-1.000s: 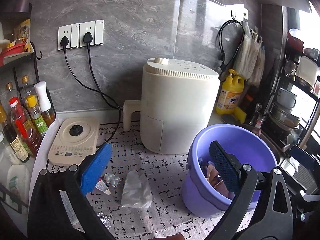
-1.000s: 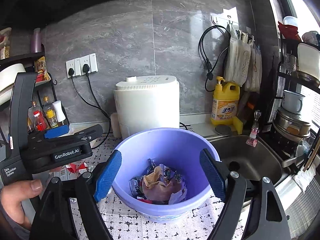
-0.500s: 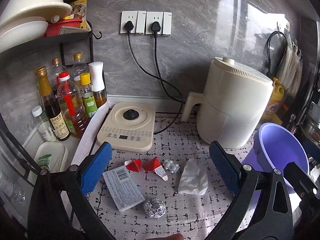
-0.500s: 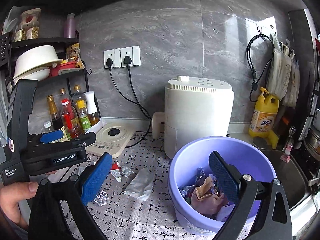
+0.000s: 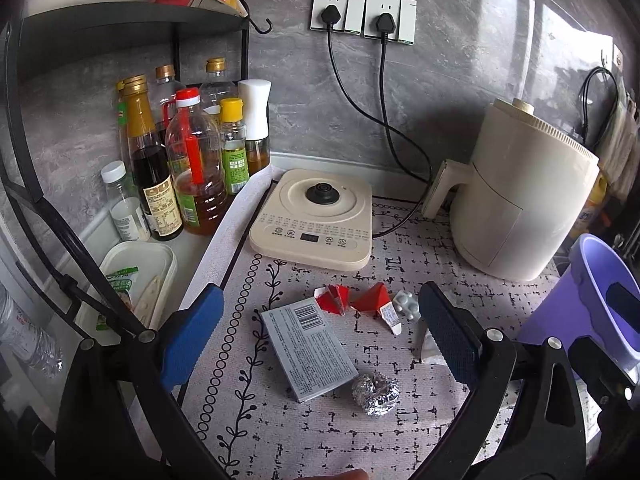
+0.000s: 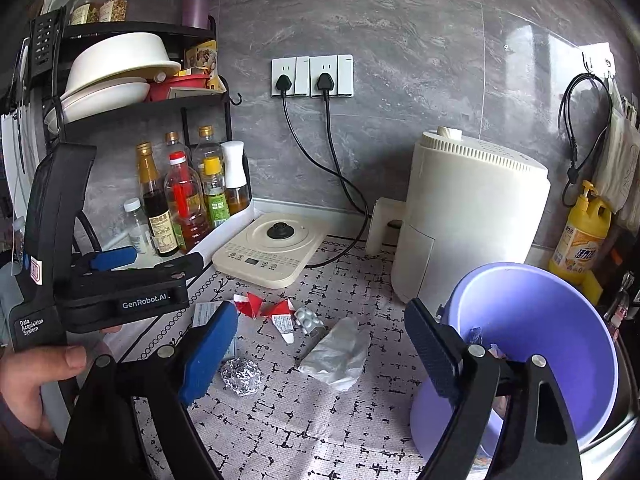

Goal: Collect trash
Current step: 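Move both open grippers back over the remaining trash on the mat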

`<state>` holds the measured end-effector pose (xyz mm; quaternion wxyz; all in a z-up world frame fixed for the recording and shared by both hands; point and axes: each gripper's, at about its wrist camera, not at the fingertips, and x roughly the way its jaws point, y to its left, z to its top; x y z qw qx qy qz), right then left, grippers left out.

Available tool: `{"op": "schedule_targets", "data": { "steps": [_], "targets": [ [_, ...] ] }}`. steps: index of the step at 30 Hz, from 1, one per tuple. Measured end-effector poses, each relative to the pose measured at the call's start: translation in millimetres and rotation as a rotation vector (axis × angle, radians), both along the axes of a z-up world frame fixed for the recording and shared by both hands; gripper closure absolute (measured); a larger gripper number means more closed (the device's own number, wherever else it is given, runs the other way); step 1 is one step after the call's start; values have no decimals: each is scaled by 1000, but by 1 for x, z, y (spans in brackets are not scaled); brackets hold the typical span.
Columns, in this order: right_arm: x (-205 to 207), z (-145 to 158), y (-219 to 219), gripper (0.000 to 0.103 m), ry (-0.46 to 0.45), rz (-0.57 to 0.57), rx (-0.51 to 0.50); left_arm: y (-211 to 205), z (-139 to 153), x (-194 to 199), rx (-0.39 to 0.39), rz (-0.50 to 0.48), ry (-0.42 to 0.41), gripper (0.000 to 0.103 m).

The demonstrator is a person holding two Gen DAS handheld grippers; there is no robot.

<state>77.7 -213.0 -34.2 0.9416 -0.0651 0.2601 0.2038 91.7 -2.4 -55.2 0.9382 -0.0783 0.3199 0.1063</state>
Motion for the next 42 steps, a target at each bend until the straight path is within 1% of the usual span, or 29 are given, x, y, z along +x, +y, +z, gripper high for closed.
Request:
{"op": "schedule_targets", "data": {
  "steps": [3, 6, 11, 13, 18, 22, 30, 37, 39, 40, 41, 42],
  "targets": [
    [3, -11, 6, 24, 23, 15, -15, 3, -12, 2, -3, 9, 29, 6],
    [7, -23, 12, 31, 55, 25, -36, 6, -25, 7, -7, 19, 58, 6],
    [19, -49, 17, 33, 109, 29, -66, 8, -49, 18, -22, 35, 114, 6],
    [25, -60, 19, 36, 135, 29, -82, 8, -58, 23, -28, 38, 133, 6],
    [40, -84, 19, 37, 200, 35, -98, 8, -76, 32, -36, 42, 171, 6],
    [47, -101, 19, 37, 229, 48, -123, 7, -87, 38, -32, 37, 197, 6],
    [61, -115, 21, 38, 266, 42, -137, 11, -107, 49, -28, 39, 255, 7],
    [74, -123, 28, 40, 273, 39, -161, 19, -123, 51, -62, 48, 306, 8],
    [77, -127, 29, 41, 274, 32, -172, 21, -127, 50, -77, 50, 322, 12],
    [79, -131, 30, 44, 280, 33, -180, 22, -130, 50, -86, 48, 334, 17],
    [80, -136, 31, 47, 289, 33, -193, 20, -130, 48, -75, 47, 326, 21],
    [82, -139, 31, 53, 301, 34, -199, 20, -130, 47, -64, 46, 325, 24]
  ]
}}
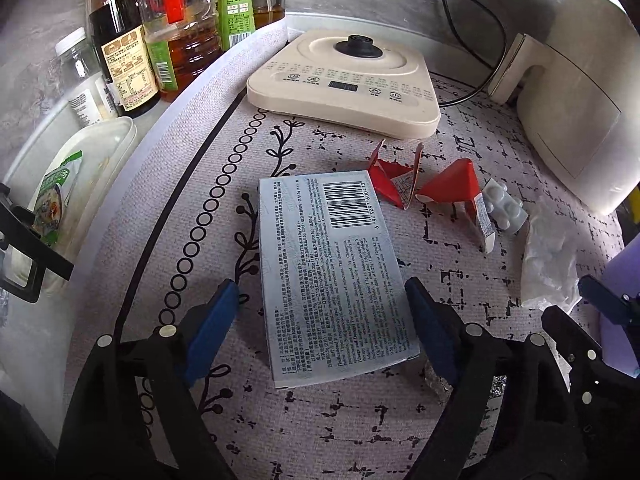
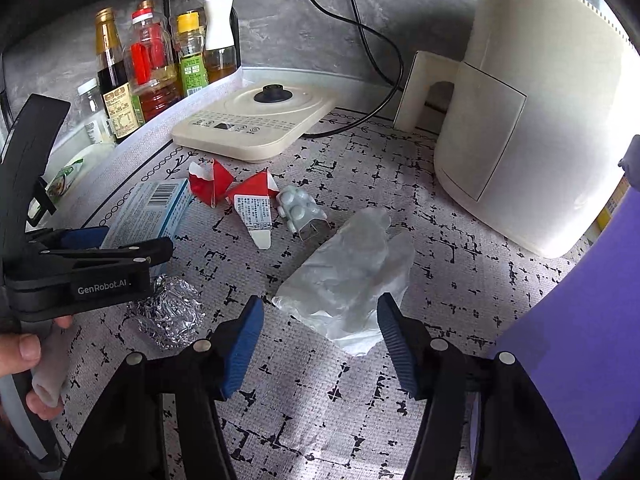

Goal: Collect trash
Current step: 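Move both open grippers back over the remaining trash on the mat, then grasp white medicine box with left gripper while right gripper grasps white tissue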

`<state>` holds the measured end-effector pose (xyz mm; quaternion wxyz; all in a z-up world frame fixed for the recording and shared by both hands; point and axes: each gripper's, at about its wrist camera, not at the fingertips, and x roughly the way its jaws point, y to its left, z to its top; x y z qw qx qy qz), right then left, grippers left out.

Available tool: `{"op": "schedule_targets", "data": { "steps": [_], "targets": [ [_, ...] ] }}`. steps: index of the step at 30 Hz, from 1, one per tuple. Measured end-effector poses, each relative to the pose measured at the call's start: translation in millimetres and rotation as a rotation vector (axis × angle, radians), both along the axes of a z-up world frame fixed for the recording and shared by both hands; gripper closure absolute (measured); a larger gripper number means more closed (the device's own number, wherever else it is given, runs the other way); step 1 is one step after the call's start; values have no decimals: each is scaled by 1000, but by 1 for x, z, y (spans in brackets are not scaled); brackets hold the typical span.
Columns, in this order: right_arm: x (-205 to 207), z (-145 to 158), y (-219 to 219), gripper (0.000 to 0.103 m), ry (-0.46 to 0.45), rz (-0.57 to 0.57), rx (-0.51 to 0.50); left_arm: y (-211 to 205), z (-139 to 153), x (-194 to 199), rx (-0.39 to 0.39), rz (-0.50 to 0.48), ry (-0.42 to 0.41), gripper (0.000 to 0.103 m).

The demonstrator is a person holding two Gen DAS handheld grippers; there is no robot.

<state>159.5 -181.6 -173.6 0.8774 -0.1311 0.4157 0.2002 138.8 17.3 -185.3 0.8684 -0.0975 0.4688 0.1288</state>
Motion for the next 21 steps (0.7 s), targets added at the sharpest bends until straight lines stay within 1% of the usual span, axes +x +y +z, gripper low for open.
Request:
{"op": "schedule_targets", "data": {
  "steps": [1, 2, 3, 4, 6, 7, 14, 21],
  "targets": [
    [2, -4, -1, 64, 17, -1, 0, 0, 1, -1, 8, -1, -2, 34],
    [3, -7, -2, 71, 38, -4, 2, 1, 2, -2, 9, 2, -3, 39],
    [4, -10, -3, 89, 57, -7, 1, 3, 2, -2, -8, 6, -5, 39],
    [5, -12, -4, 95, 69, -10, 0, 4, 3, -2, -20, 9, -9, 39],
    [2, -12, -5, 101, 67, -12, 8, 1, 6, -3, 0, 8, -15, 39],
    [0, -10, -5, 101, 64, -7, 11, -1, 9, -3, 15, 4, -23, 39],
    [-25, 7, 3, 102, 13, 59, 41, -17, 26, -3, 58, -32, -71, 39],
    [-41, 26, 6, 102, -45, 93, 49, -24, 41, -5, 75, -39, -115, 39]
  ]
}}
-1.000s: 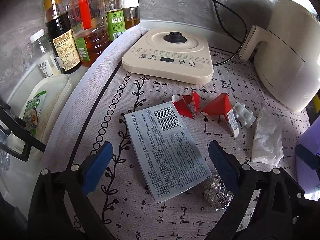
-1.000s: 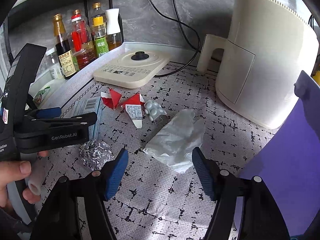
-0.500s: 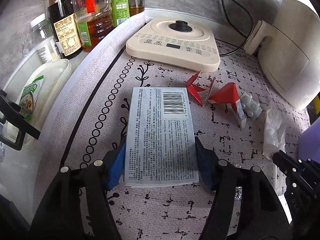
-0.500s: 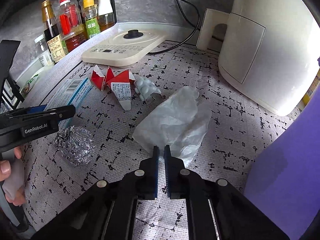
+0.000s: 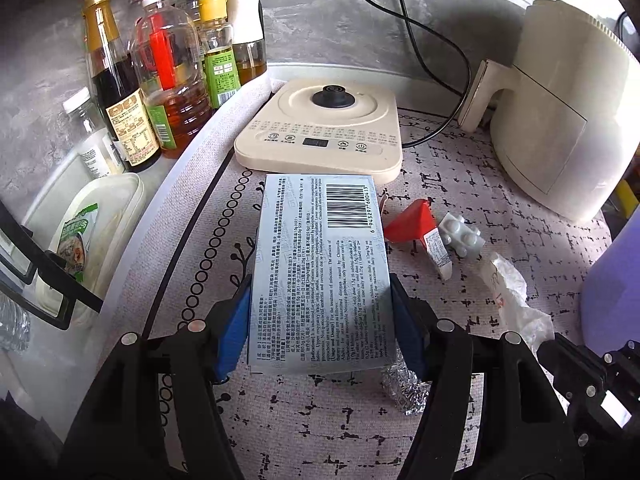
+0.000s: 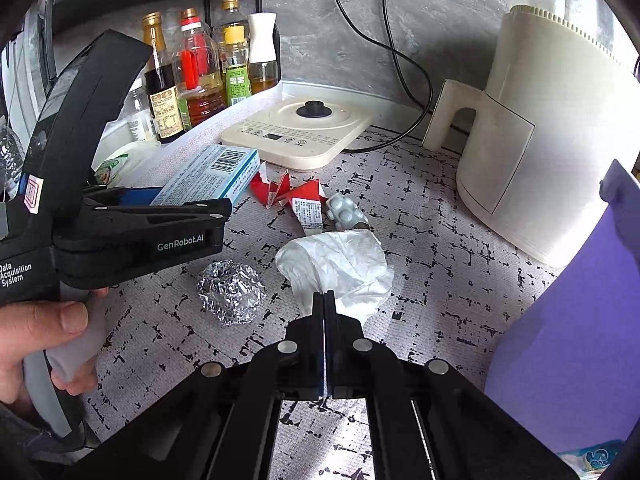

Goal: Collect trash
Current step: 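Grasp white medicine box with left gripper while right gripper grasps white tissue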

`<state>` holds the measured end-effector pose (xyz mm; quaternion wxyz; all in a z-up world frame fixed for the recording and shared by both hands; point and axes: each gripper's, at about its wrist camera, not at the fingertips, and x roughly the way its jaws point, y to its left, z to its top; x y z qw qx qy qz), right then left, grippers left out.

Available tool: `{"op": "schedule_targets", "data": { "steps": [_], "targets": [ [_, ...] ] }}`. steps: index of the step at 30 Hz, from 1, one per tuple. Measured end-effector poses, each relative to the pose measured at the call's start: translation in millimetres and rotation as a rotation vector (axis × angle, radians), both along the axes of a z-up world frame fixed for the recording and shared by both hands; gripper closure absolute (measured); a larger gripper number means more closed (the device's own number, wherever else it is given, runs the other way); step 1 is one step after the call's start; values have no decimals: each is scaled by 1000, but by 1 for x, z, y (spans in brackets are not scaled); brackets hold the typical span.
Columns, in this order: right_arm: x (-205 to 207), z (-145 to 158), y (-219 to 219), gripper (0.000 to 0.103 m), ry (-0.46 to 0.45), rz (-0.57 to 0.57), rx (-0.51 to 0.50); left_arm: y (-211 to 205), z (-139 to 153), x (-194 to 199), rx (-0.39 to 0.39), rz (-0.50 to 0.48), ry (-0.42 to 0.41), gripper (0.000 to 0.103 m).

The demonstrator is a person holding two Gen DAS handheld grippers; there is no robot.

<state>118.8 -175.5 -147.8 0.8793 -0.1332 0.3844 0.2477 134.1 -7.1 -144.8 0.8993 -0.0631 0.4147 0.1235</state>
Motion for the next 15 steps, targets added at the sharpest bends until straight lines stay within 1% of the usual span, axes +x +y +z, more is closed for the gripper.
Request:
{"op": "schedule_targets", "data": {
  "steps": [3, 9, 15],
  "targets": [
    [-5, 14, -2, 102, -28, -5, 16, -3, 13, -4, 8, -10, -34, 39],
    [-13, 54, -9, 102, -116, -17, 65, -12, 48, -10, 22, -35, -118, 39],
    [-19, 87, -19, 102, -183, -46, 111, -24, 82, -14, 29, -68, -195, 39]
  ]
}}
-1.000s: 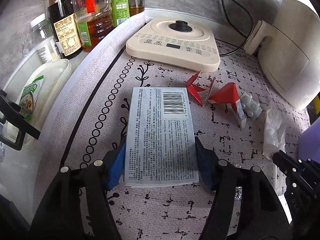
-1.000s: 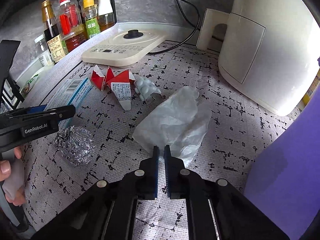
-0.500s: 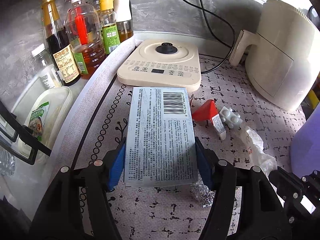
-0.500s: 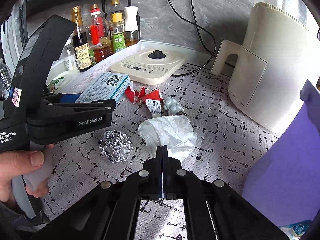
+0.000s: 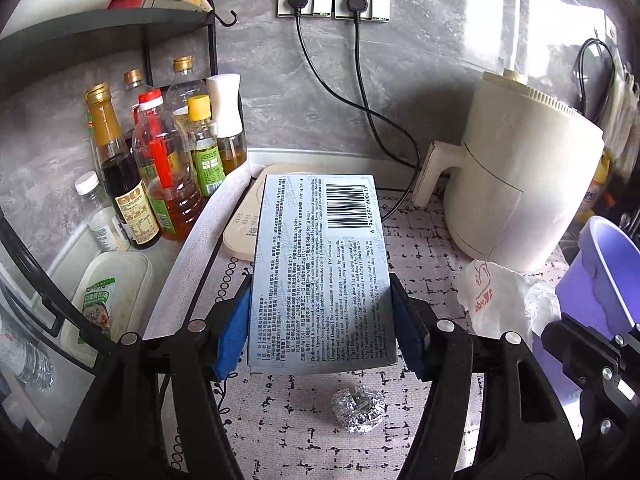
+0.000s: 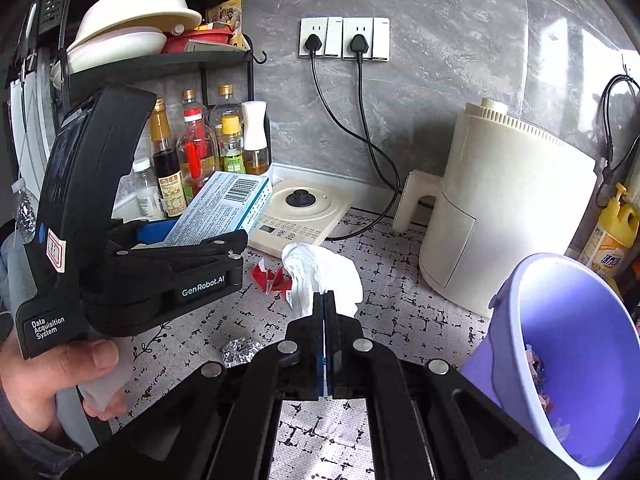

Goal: Collect trash
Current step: 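Grasp white medicine box with left gripper while right gripper grasps white tissue, then carry box and tissue to the purple bucket and open both grippers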

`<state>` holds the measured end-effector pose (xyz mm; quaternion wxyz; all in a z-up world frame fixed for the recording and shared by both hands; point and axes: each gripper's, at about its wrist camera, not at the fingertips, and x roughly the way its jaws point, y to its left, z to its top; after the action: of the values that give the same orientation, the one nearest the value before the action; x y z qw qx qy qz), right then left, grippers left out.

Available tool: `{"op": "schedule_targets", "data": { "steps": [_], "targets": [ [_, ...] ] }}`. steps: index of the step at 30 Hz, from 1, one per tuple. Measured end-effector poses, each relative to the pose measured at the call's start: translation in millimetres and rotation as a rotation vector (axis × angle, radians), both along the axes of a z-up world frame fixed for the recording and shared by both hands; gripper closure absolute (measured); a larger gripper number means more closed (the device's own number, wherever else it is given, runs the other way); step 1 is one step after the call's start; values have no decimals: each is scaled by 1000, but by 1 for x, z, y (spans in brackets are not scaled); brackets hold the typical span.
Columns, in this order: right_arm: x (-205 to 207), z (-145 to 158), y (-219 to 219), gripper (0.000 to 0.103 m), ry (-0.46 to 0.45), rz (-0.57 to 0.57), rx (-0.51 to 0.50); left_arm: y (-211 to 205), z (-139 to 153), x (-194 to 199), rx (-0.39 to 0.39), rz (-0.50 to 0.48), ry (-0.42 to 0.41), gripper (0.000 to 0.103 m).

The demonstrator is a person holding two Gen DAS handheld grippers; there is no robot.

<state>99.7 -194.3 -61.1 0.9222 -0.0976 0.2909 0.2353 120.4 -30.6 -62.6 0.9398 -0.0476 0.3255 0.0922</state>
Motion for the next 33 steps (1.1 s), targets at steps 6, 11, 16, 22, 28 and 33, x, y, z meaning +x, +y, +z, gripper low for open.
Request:
{"op": "schedule_targets", "data": {
  "steps": [6, 11, 16, 22, 28, 33],
  "targets": [
    [-7, 28, -16, 102, -60, -48, 37, -16, 28, -3, -3, -46, -64, 39],
    [-12, 44, -33, 102, -106, -103, 51, -35, 43, -1, -12, -97, -100, 39],
    [-14, 52, -54, 102, -125, -172, 55, -59, 48, 5, -21, -161, -113, 39],
    [-22, 59, -84, 102, -150, -281, 58, -91, 53, 11, -31, -254, -126, 39],
    [-35, 66, -114, 101, -185, -398, 66, -120, 59, 14, -38, -348, -141, 39],
    [-40, 62, -136, 99, -170, -492, 68, -142, 61, 11, -41, -415, -144, 39]
  ]
}}
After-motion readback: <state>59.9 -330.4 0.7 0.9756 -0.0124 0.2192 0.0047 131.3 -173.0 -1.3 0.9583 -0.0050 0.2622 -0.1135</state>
